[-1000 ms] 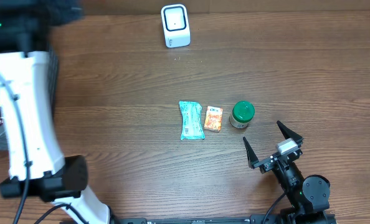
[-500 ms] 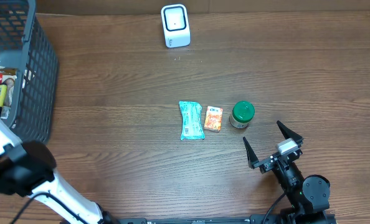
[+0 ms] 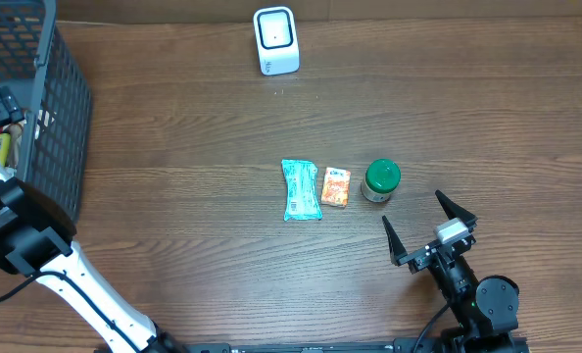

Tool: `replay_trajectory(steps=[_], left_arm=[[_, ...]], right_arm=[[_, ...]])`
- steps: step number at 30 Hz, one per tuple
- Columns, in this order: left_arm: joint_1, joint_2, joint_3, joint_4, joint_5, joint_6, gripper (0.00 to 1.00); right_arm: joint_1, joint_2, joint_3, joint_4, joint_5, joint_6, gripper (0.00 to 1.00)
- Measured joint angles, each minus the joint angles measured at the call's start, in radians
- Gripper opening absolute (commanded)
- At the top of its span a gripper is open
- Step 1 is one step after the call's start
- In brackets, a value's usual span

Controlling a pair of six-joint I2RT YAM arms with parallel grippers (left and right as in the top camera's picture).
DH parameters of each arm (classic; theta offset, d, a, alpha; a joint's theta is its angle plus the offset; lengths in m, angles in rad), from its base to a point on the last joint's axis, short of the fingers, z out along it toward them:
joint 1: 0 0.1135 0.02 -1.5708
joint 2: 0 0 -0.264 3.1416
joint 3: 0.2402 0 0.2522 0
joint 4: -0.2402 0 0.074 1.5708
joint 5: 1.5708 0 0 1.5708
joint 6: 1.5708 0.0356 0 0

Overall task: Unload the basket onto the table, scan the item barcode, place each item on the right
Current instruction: 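Reach into the grey basket and grasp the gold snack bag with left gripper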

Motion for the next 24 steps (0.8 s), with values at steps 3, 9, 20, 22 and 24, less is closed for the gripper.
replay_trajectory(steps=[3, 9, 20, 22, 24], left_arm=[[0.010, 0.016, 0.000, 0.005, 0.002, 0.044, 0.93], [0.051, 0.055, 0.000, 0.007, 0.025, 0.118, 0.92], [0.084, 0.133, -0.001, 0.028, 0.091, 0.193, 0.96], [0.084, 0.163, -0.001, 0.028, 0.100, 0.204, 1.00], [0.084, 0.189, -0.001, 0.028, 0.111, 0.212, 1.00]], right_arm=[[0.000, 0.000, 0.000, 0.000, 0.000, 0.000, 1.00], [0.000, 0.000, 0.000, 0.000, 0.000, 0.000, 1.00], [0.000, 0.000, 0.000, 0.000, 0.000, 0.000, 1.00], [0.000, 0.000, 0.000, 0.000, 0.000, 0.000, 1.00], [0.000, 0.000, 0.000, 0.000, 0.000, 0.000, 1.00]])
